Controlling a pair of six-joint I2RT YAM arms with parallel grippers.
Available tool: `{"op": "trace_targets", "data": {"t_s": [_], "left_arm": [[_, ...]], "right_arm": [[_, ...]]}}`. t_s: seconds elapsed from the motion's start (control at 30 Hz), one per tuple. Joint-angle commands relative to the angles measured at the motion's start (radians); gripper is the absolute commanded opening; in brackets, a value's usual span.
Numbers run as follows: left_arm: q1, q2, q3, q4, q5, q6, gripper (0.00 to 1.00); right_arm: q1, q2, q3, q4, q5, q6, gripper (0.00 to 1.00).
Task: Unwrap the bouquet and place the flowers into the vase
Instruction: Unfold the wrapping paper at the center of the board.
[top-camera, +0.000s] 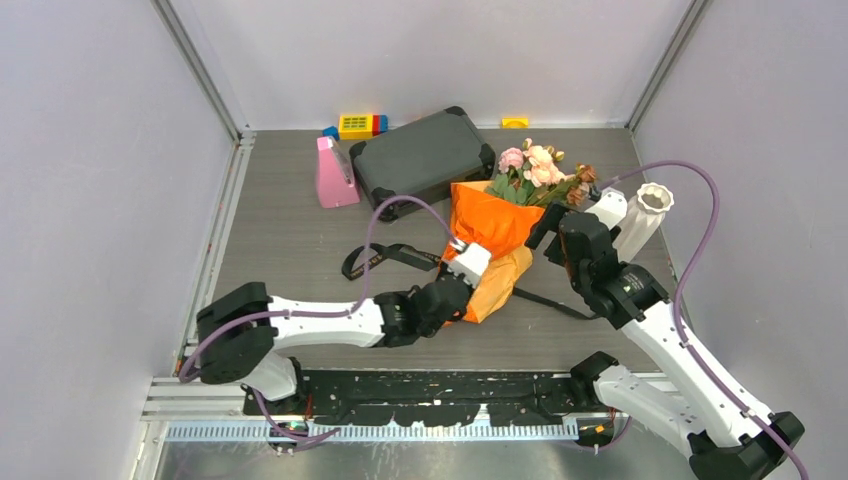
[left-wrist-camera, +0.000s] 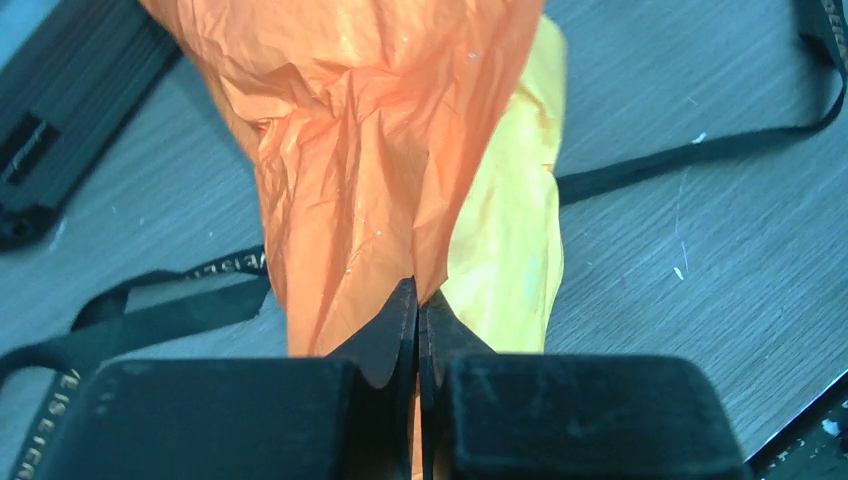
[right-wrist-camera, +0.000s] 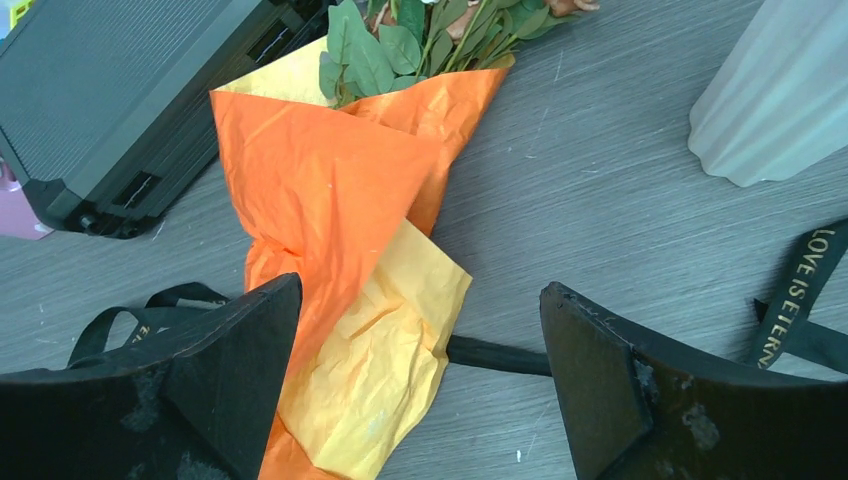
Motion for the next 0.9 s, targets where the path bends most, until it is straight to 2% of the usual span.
{"op": "trace_targets", "data": {"t_s": [0.0,0.37,0.5,0.87], "left_arm": [[0.088,-0.103,-0.073,-0.054,0.107,-0.286,0.0],[0.249,-0.224,-0.265,-0.032,0.21,-0.589,0.0],[0.28,-0.251,-0.311,-0.039,0.179,-0.644,0.05],[0.38,-0.481,-0.403,-0.162,0.107,-0.626,0.38]], "right_arm": [[-0.005,-0.027,-0.026,0.077,-0.024,0.013,0.94],[-0.006,0.001,-0.141,0.164,-0.188,0.085,0.94],[-0.005,0.02,-0.188,0.216,-0.248,0.105,0.94],[-0.004,0.117,-0.255,0.278,-0.26,0.109,0.93]]}}
